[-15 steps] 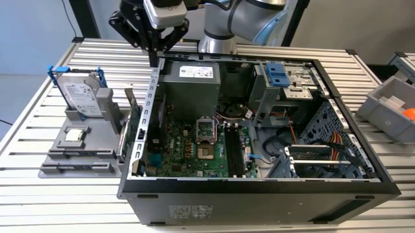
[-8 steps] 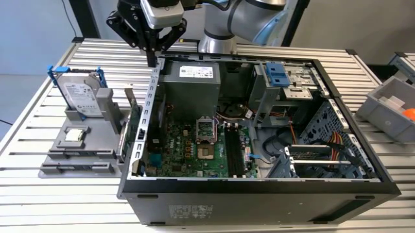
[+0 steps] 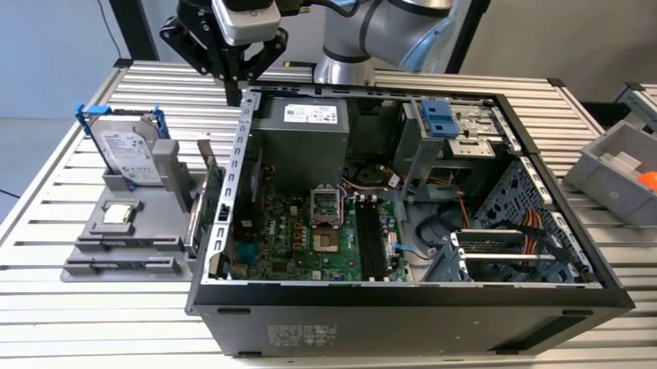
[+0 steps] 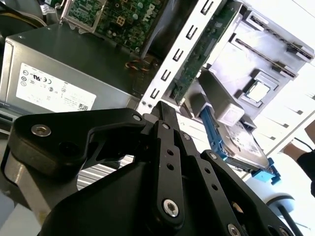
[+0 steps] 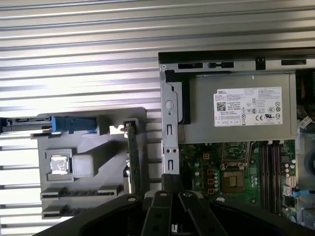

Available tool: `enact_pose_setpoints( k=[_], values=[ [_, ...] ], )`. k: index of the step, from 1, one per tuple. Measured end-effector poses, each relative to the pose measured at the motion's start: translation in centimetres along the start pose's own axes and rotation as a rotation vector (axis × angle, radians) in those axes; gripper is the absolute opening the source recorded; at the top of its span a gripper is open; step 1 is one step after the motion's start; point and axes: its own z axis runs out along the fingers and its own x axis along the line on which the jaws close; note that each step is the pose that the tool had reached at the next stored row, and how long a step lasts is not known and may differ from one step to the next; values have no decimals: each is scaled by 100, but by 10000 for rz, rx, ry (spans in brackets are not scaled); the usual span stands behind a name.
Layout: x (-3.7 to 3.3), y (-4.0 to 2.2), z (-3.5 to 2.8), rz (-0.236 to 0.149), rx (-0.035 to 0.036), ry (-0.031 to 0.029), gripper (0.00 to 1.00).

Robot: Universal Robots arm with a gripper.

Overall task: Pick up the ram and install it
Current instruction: 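Reach for the ram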

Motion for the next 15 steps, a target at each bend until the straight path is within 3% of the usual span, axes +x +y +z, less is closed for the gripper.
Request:
enact_pose_setpoints(
  k=[15],
  values=[
    [207, -15, 4, 3, 4, 62, 0]
  ],
)
